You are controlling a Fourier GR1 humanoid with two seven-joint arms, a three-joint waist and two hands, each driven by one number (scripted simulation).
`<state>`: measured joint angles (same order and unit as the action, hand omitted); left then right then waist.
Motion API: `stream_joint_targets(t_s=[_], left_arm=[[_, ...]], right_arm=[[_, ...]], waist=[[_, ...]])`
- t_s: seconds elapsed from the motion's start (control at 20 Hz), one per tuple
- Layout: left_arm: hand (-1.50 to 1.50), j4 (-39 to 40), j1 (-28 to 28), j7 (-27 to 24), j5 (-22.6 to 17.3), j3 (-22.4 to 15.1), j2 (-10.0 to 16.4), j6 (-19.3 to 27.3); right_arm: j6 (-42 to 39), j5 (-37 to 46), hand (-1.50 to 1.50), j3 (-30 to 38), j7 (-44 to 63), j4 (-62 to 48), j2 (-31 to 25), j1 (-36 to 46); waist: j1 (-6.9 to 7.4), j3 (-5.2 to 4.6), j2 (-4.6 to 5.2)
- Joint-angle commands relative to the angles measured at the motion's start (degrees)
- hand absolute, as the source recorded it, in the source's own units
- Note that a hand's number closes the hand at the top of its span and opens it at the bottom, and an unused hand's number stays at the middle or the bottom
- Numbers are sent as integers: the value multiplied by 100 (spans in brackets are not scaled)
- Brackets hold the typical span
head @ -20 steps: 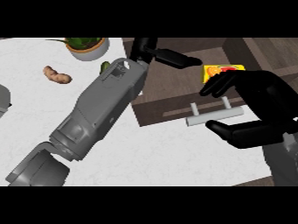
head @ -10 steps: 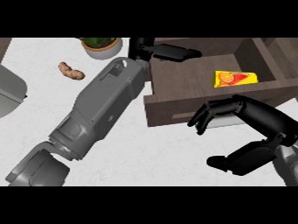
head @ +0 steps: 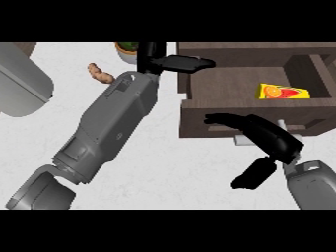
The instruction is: Pick up the cup, place it into the drawer and close the drawer
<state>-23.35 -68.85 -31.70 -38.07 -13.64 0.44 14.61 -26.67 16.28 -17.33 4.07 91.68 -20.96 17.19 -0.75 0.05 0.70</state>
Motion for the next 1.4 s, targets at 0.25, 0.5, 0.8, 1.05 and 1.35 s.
stream_joint_targets(t_s=[0.25,0.5,0.8,1.05,1.35], left_arm=[[-150,-619,711,-40,-67,123,392,-426],[-150,-1027,1163,10,-69,41,377,-491],[-150,-1465,1597,250,-75,-68,706,-875],[-150,-1714,1800,206,-73,-78,877,-1043],[-150,-1833,2042,306,-110,-112,997,-1243]], right_arm=[[797,1354,150,-389,-1208,-3172,402,890],[1403,1440,150,120,-2229,-4779,343,1556],[1659,1061,150,945,-2735,-5749,212,2587],[1964,922,150,1431,-2730,-6338,-44,3300],[1654,586,150,1790,-2484,-6394,-420,3660]], waist=[[455,6,-21],[661,20,18],[879,28,56],[1050,32,137],[1207,21,173]])
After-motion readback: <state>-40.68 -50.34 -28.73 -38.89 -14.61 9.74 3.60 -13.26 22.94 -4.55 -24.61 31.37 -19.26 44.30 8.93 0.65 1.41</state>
